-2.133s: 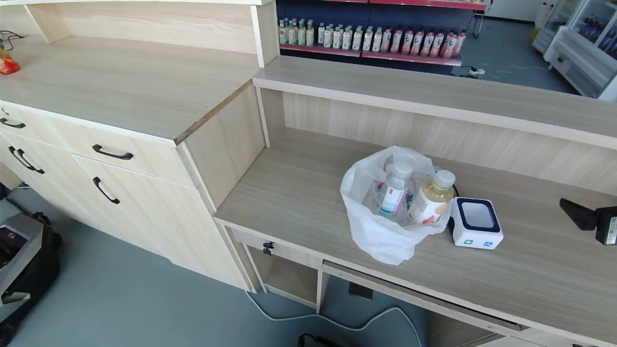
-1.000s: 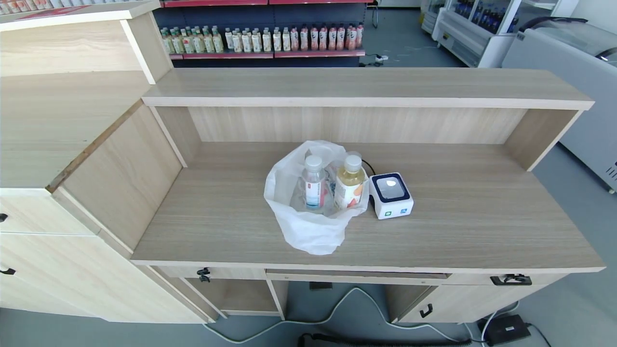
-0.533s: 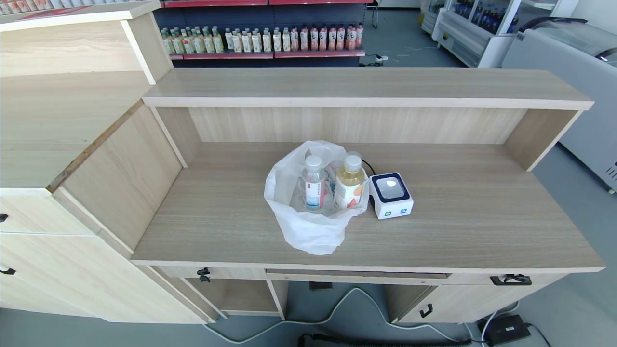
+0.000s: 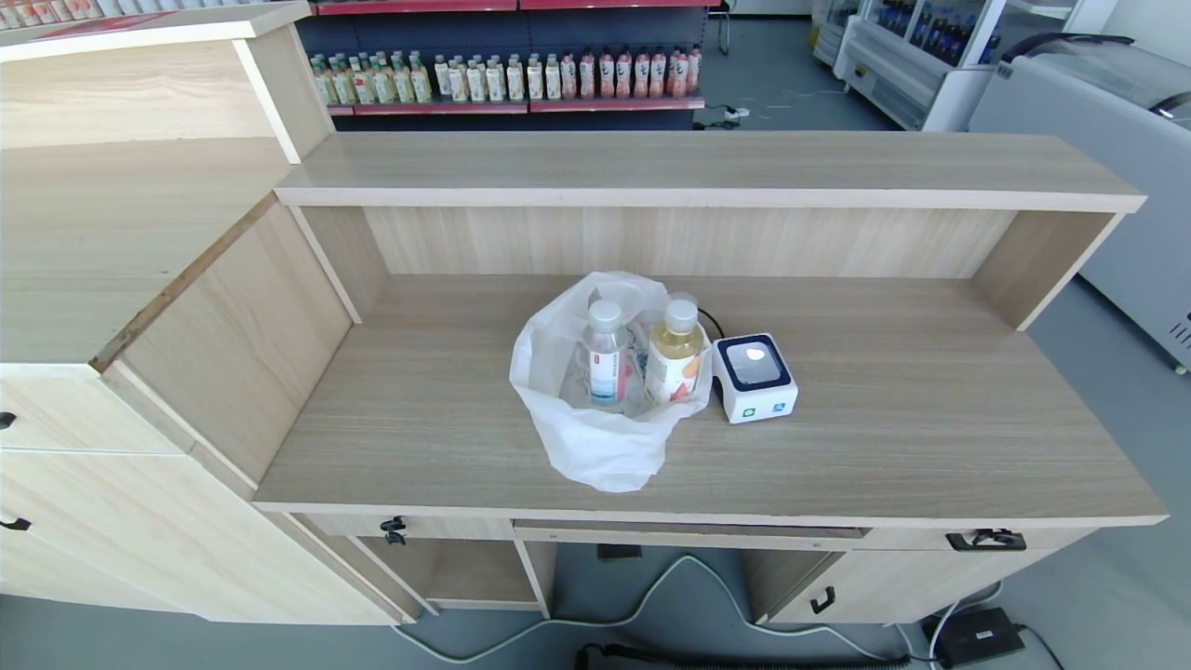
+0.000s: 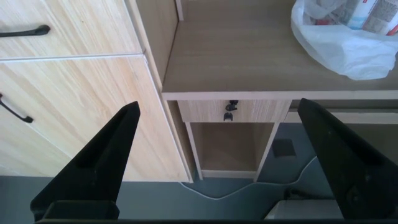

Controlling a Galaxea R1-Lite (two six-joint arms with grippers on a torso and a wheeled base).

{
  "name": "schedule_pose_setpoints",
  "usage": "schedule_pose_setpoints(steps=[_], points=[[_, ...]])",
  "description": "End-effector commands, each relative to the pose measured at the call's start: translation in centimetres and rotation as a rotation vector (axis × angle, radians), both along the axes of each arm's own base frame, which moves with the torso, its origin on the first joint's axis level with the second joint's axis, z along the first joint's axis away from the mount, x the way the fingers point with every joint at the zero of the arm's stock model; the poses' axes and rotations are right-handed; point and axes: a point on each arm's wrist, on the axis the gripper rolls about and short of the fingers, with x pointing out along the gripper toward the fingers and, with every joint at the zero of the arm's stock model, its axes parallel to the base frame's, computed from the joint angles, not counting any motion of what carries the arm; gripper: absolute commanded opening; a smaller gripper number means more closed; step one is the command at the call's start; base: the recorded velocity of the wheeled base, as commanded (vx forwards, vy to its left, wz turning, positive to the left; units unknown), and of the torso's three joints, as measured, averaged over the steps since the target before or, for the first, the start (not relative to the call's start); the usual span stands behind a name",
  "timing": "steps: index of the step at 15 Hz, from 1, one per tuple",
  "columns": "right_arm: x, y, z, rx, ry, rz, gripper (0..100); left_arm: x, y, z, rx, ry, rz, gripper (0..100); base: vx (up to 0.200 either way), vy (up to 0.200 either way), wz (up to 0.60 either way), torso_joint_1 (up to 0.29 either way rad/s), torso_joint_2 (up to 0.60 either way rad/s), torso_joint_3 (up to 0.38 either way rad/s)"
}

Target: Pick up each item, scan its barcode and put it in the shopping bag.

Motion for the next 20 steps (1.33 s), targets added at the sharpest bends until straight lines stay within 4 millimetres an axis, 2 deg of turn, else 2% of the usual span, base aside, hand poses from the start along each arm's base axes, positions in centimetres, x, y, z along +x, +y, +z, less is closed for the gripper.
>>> schedule_pose_setpoints(steps=[1,6,11,20], points=[[-0.42,-0.03,-0.11,0.002,-0.052,0.015,100,0.0,0.0,0.01,0.0,-0.001,0.001,100,0.0,0.0,0.0,0.0,0.0,0.0],[-0.44,-0.05,-0.1,0.002,-0.057,0.017,100,0.0,0.0,0.01,0.0,-0.001,0.001,100,0.0,0.0,0.0,0.0,0.0,0.0],[-0.48,-0.06,-0.74,0.097,0.003,0.011,100,0.0,0.0,0.01,0.0,-0.001,0.001,100,0.0,0.0,0.0,0.0,0.0,0.0],[-0.48,-0.06,-0.74,0.097,0.003,0.011,100,0.0,0.0,0.01,-0.001,-0.001,0.001,100,0.0,0.0,0.0,0.0,0.0,0.0]])
